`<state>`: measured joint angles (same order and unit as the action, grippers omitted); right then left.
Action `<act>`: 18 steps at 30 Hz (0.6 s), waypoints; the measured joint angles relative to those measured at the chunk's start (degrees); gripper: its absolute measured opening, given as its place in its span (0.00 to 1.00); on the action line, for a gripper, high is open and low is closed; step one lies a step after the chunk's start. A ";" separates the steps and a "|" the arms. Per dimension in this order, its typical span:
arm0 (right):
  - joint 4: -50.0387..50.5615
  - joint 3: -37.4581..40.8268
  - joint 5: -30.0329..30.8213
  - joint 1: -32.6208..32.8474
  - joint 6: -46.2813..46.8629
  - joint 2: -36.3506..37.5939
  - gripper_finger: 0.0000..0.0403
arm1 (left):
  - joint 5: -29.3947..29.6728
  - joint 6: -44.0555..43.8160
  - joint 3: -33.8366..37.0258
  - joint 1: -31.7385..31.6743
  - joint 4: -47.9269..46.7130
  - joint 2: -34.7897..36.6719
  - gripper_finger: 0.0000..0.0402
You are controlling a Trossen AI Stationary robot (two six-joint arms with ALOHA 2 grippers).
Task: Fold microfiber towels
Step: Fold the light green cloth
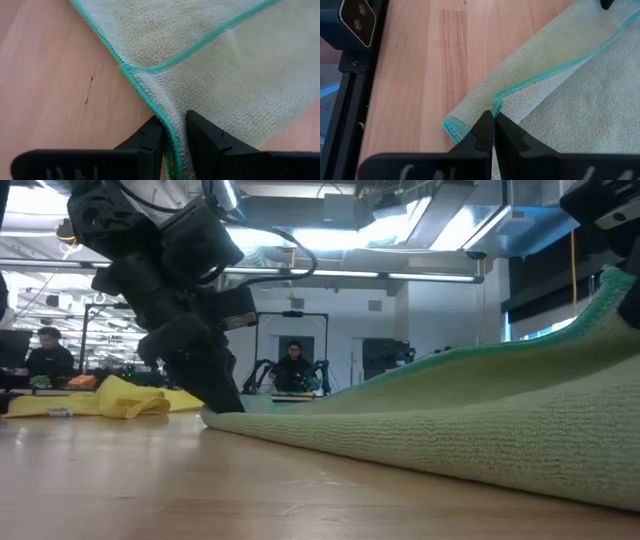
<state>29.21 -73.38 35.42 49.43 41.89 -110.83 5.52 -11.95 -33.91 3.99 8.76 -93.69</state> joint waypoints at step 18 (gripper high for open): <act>-0.02 0.00 0.02 -0.02 -0.06 0.00 0.03 | 9.34 4.84 0.11 5.32 0.79 -0.07 0.06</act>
<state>29.19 -73.38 35.44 49.41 41.83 -110.83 14.85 -7.10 -33.80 9.31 9.55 -93.76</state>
